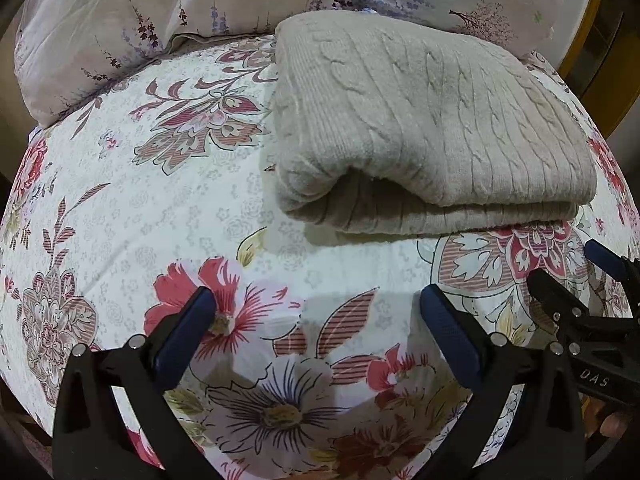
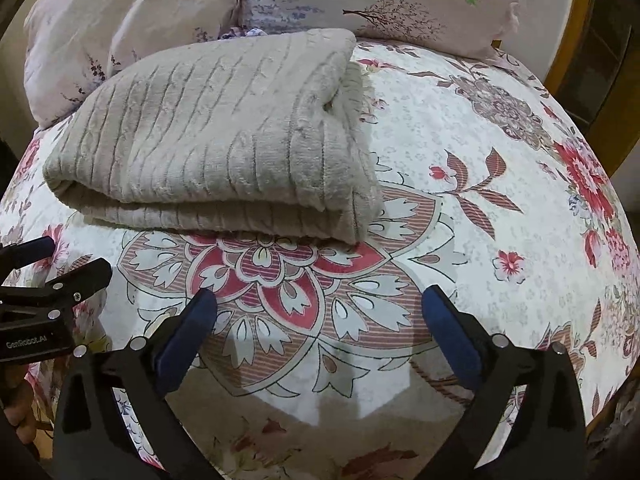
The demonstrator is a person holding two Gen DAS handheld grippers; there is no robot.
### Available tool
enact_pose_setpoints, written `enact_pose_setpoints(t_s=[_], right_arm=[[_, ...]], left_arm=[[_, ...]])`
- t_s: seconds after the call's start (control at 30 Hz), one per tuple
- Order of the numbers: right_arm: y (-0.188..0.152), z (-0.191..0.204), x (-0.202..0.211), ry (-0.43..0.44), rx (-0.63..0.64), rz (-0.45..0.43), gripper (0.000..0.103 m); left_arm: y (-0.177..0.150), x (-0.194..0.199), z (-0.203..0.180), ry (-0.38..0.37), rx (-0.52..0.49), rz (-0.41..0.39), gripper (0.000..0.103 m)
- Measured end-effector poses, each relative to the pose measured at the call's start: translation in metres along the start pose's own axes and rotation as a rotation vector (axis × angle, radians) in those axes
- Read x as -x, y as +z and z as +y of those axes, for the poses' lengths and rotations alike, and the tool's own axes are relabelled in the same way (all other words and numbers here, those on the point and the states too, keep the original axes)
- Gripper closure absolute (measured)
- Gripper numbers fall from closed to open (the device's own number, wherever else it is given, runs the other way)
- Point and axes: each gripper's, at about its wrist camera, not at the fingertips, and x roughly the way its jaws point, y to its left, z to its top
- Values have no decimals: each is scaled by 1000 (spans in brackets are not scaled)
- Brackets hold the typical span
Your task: Fold small clothes
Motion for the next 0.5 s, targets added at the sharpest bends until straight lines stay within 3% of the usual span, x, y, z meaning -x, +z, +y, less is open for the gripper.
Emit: enact_pose_setpoints(t_s=[0.5], right_arm=[[-4, 1, 1, 1, 2, -40, 1]], left_arm=[[0, 0, -1, 5, 8, -4, 2]])
